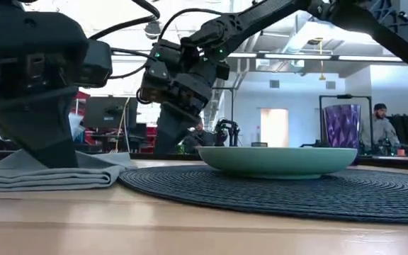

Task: Set table place
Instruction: Fold the grey napkin

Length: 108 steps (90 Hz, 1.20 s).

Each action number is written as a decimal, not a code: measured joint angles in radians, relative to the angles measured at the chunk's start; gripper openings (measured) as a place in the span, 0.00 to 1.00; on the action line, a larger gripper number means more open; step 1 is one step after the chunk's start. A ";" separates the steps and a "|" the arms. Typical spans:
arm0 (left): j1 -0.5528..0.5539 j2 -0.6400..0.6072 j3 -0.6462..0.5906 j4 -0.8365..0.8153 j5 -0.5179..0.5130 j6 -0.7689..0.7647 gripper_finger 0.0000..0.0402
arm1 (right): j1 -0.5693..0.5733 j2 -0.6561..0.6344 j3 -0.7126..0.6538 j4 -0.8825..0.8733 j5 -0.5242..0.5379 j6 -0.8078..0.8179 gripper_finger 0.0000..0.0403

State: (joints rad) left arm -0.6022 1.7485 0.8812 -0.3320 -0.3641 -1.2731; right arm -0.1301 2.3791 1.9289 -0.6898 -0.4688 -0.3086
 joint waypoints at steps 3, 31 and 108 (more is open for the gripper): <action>0.000 0.000 -0.001 0.002 -0.001 0.000 0.00 | 0.001 0.000 0.000 0.015 -0.001 0.006 0.23; 0.002 0.001 -0.002 0.008 -0.002 0.012 0.00 | 0.036 -0.001 0.000 0.134 -0.001 0.036 0.26; 0.003 0.002 -0.002 0.016 -0.004 -0.007 0.00 | 0.041 0.091 0.015 0.225 0.028 0.073 0.08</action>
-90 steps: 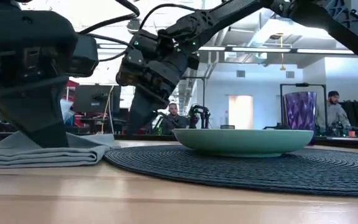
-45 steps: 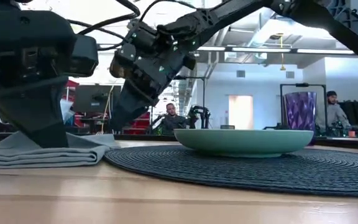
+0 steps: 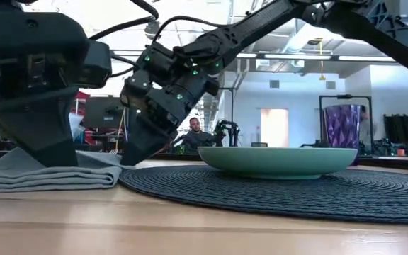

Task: Set table place
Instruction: Fold the grey napkin

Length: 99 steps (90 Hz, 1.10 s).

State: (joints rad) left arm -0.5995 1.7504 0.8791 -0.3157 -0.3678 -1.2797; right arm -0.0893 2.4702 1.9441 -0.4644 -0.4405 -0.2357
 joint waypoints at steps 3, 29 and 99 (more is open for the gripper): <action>0.000 0.000 0.000 0.000 -0.001 0.000 0.00 | 0.002 0.001 0.009 -0.009 0.000 -0.006 0.04; 0.000 0.000 0.000 -0.001 -0.003 0.007 0.00 | 0.033 0.005 0.134 -0.159 -0.007 -0.042 0.00; 0.006 0.001 -0.001 0.050 0.045 -0.016 0.00 | -0.204 -0.004 0.286 -0.203 -0.124 0.008 0.18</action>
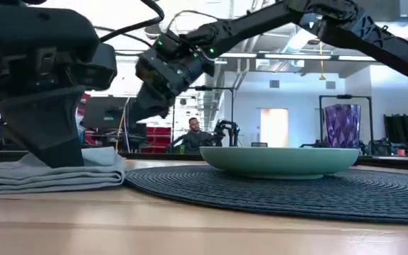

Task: Set table place
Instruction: Fold the grey napkin

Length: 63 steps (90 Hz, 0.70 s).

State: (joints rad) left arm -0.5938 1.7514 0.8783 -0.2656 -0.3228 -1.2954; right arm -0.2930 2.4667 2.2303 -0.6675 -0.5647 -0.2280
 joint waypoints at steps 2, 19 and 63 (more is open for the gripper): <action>0.000 0.000 0.000 0.000 0.008 -0.004 0.00 | -0.011 -0.005 0.000 -0.027 -0.019 0.003 0.18; -0.006 -0.001 0.002 -0.010 0.044 -0.032 0.00 | -0.092 -0.131 -0.001 -0.345 -0.121 -0.102 0.19; 0.044 -0.004 0.214 -0.693 -0.116 -0.094 0.00 | -0.221 -0.612 -0.040 -0.559 0.018 -0.201 0.02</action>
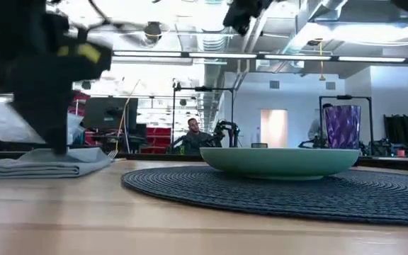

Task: Set table place
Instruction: Fold the grey napkin

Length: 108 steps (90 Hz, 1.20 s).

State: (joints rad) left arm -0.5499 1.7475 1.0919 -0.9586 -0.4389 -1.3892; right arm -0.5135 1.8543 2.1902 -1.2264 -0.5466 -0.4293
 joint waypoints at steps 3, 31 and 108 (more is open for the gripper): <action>0.002 0.002 0.001 -0.011 -0.010 0.004 0.00 | 0.008 -0.010 -0.019 -0.002 0.006 0.002 0.01; 0.026 0.111 -0.091 0.428 0.116 0.099 0.00 | 0.091 -0.068 -0.215 -0.076 0.058 0.016 0.00; -0.072 -0.049 0.018 0.154 0.047 0.136 0.00 | 0.191 -0.198 -0.449 0.041 0.053 -0.038 0.05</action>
State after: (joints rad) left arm -0.6221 1.6984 1.1095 -0.8050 -0.3915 -1.2535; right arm -0.3229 1.6565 1.7407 -1.1856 -0.4937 -0.4675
